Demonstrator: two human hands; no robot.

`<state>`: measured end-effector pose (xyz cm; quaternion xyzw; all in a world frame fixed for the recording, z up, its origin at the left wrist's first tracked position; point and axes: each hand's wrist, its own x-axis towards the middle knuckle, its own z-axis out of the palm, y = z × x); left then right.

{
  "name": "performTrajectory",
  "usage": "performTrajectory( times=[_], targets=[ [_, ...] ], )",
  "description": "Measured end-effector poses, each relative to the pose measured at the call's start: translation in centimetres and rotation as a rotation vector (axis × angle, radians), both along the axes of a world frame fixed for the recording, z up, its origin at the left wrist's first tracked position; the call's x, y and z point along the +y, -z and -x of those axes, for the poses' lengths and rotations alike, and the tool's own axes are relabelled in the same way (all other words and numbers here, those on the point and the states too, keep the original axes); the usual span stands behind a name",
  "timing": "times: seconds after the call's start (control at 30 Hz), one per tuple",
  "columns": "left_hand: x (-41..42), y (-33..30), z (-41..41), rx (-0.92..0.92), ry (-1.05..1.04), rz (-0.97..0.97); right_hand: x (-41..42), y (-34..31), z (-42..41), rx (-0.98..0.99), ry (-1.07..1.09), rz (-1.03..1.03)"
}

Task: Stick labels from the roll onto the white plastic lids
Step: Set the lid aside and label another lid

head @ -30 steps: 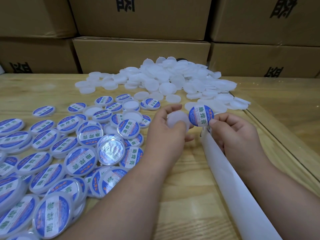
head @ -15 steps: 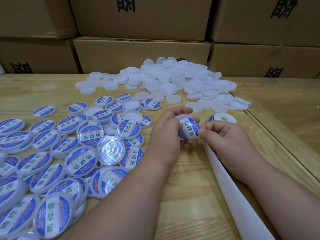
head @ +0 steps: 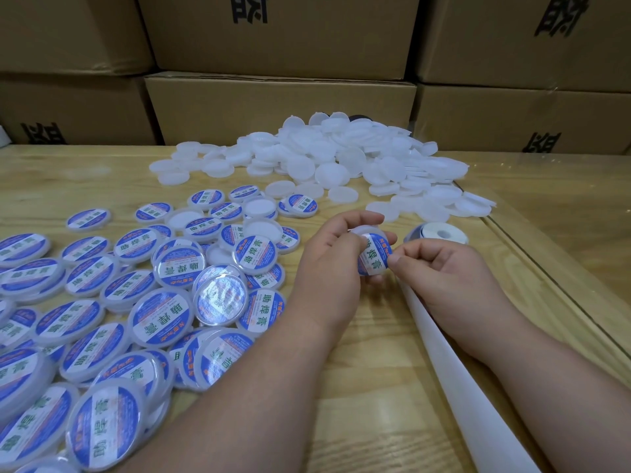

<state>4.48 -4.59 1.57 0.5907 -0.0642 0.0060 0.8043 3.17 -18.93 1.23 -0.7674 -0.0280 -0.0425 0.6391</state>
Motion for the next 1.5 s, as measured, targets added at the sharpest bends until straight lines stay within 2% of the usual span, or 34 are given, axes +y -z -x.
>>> performTrajectory(
  times=[0.53, 0.87, 1.03, 1.23, 1.5],
  targets=[
    [-0.3, 0.4, -0.2, -0.013, -0.002, -0.029, -0.1, 0.1, -0.2, -0.012, 0.009, 0.021],
    [-0.2, 1.3, -0.5, -0.100, -0.099, -0.245, -0.3, 0.4, -0.3, -0.043, 0.014, -0.013],
    [0.0, 1.5, -1.0, -0.050, -0.127, -0.214, -0.2, 0.5, 0.0, -0.098, 0.048, -0.007],
    [0.0, 0.6, -0.7, 0.018, -0.153, -0.007, 0.0, 0.1, 0.2, -0.140, 0.104, 0.005],
    [-0.2, 1.6, -1.0, -0.055, -0.189, -0.161, 0.1, 0.0, 0.3, -0.146, 0.122, 0.014]
  ],
)
